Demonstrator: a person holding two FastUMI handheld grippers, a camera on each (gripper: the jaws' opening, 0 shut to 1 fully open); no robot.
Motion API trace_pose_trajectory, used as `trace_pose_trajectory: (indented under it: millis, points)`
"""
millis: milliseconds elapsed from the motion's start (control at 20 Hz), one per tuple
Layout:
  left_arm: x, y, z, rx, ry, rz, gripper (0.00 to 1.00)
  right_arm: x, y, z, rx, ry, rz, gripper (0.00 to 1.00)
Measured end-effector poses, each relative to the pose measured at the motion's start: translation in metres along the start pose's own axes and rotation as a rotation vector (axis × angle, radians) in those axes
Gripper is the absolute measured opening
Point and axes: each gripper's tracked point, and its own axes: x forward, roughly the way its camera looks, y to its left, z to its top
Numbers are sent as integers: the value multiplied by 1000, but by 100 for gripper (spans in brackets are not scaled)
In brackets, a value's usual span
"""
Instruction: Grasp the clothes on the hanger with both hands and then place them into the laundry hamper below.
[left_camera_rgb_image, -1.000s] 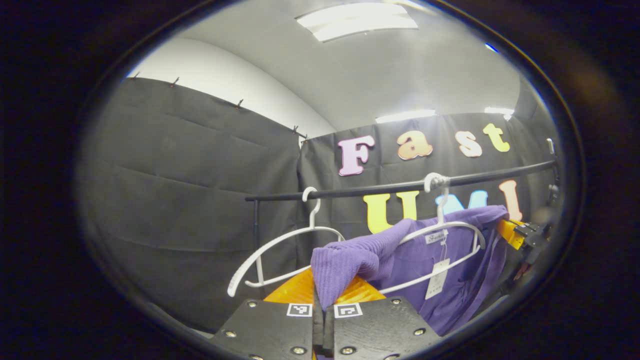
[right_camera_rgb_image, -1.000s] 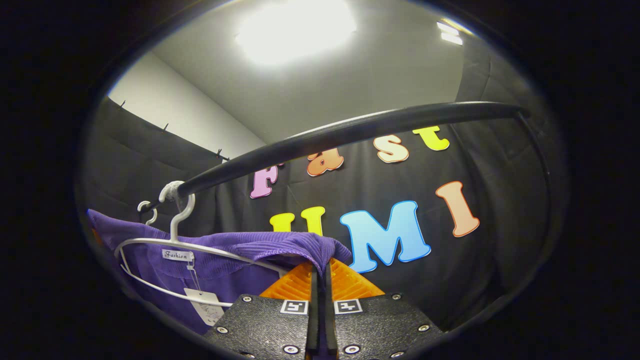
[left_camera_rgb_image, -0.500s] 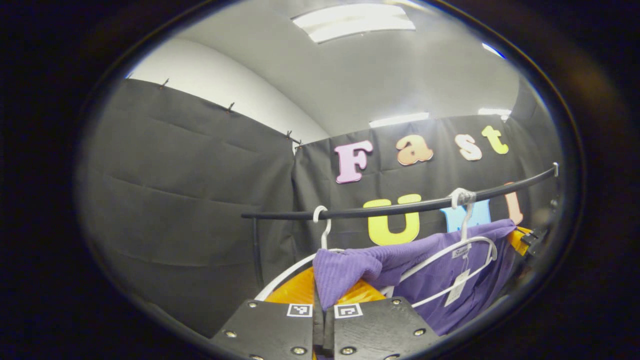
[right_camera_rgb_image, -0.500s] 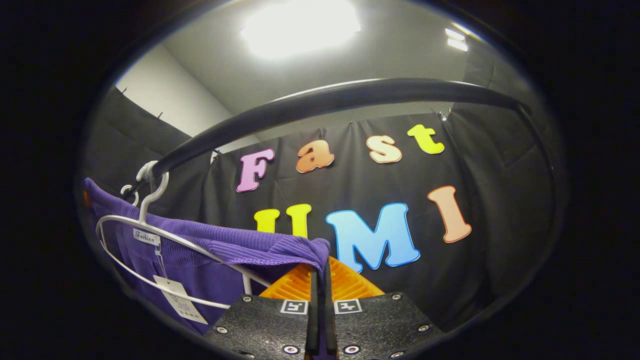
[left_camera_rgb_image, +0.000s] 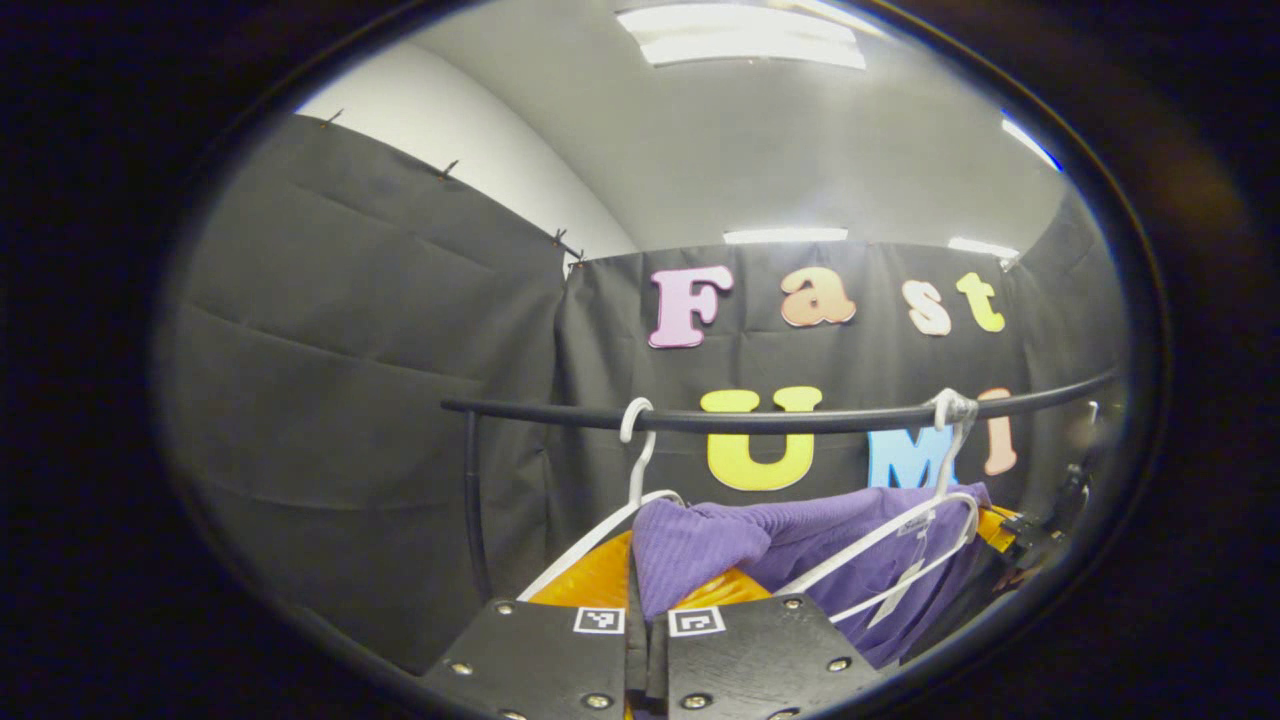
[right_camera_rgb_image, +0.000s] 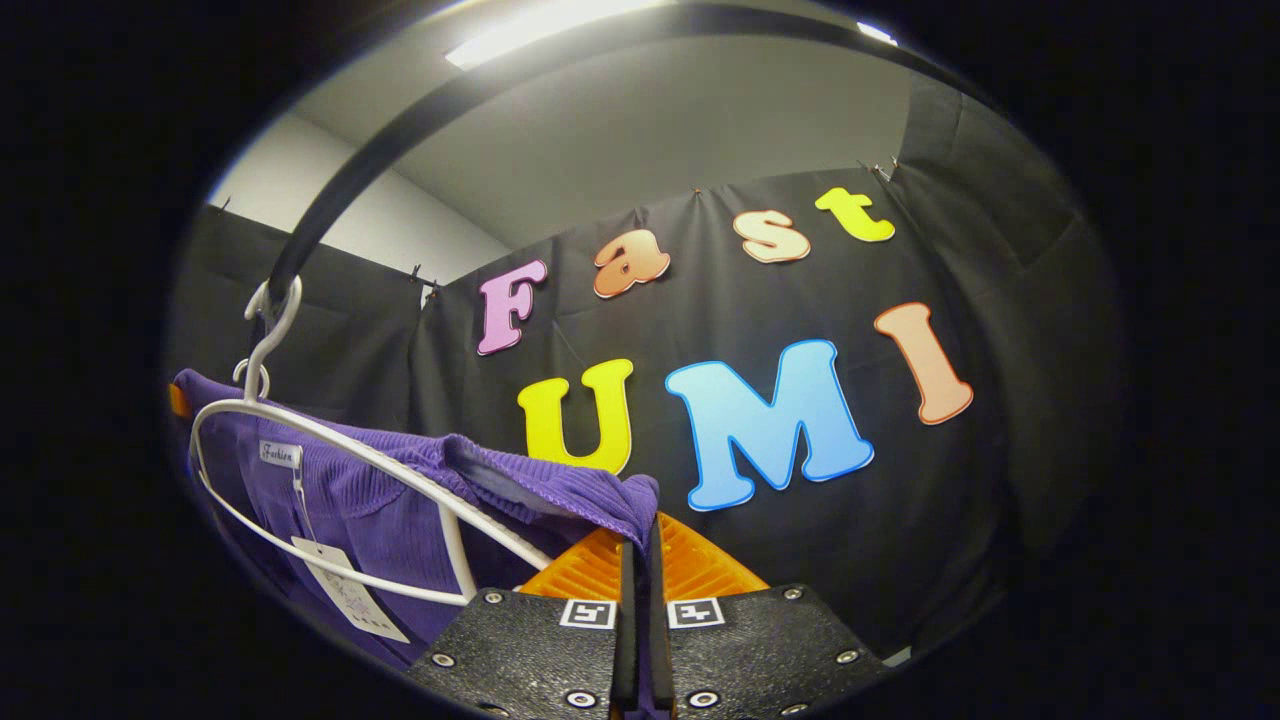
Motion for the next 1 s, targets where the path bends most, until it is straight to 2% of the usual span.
trace_pose_trajectory:
  millis: [50, 200, 300, 350, 400, 550, 1000]
  points:
    - [3, 0, -3, -12, 9, -13, 1, 6, -4, -7, 49, 26, 4, 5]
    - [10, 0, -14, -17, 40, -49, 1, 5, -13, -28, 139, 80, -5, 5]
    - [14, -3, -24, 18, 59, -47, 1, 3, -12, -50, 118, 127, 1, 5]
    - [15, -4, -28, 24, 72, -44, 5, 0, -12, -61, 110, 151, 3, 5]
    - [16, -4, -32, 22, 82, -40, 1, -4, -11, -71, 109, 172, 5, 5]
    - [13, -2, -46, 45, 102, -28, 1, -16, -8, -94, 104, 218, 8, 5]
    - [-40, -2, -81, 66, 142, -15, 1, -49, -3, -127, 75, 289, 15, 3]
